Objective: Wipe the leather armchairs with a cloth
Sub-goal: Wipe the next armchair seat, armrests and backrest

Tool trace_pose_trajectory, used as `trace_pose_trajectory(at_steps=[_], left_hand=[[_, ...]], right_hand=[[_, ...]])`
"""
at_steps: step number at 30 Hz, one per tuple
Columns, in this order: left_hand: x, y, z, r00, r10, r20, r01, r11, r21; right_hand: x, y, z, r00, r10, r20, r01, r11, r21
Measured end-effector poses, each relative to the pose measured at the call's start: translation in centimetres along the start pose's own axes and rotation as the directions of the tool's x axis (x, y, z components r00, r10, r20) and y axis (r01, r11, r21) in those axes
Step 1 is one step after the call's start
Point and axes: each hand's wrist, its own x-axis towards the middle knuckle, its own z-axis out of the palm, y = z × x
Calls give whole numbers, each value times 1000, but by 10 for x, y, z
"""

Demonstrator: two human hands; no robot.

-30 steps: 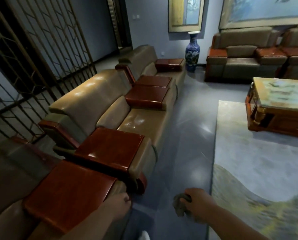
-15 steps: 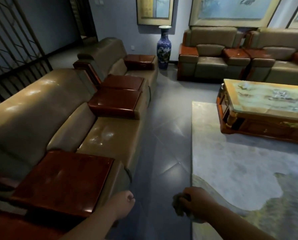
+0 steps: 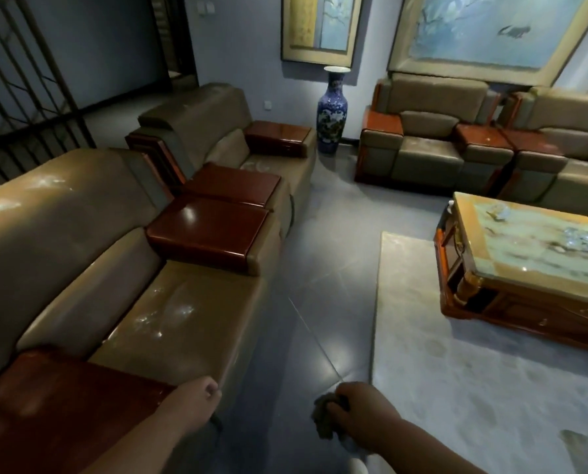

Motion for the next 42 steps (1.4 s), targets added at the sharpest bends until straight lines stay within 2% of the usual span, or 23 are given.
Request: trace_pose_trajectory(at_steps=[5,9,12,16,19,22,28,34,37,40,42], left_hand=[[34,26,1,995,-81,-53,78,995,-55],[53,48,1,966,-219,-135,201,971,-132],[63,59,2,970,-216,-110,201,971,-127],[85,60,5,951,-243,-193,211,963,-170],[106,56,-8,957,-255,-138,230,957,-178],[128,48,-19,952,-246,-183,226,966,-123],[178,13,-63,918,-382,-109,341,899,-274],[200,-30,-106,894,-443,-65,384,833,-399],[204,-42,-113,860,-506,-66,444,805,-394],[206,-48,-99,805,-587,-85,503,752,-427],[207,-48,-83,762,-642,-79,551,709,-440]], right_hand=[[90,8,-64,990,-114,83,115,993,-6],[148,4,-117,967,-211,144,221,974,-56],[188,-7,-140,950,-235,204,244,970,-17],[235,-32,-156,933,-255,256,248,967,59],[267,-48,-160,917,-265,297,259,964,62],[297,-68,-164,909,-280,309,306,951,-41],[366,-115,-171,882,-318,348,415,874,-253],[423,-168,-163,846,-330,419,400,912,-90],[450,-186,-151,817,-349,459,427,901,-75],[490,-197,-133,806,-366,465,498,844,-200],[517,-201,-118,773,-398,495,564,787,-250]])
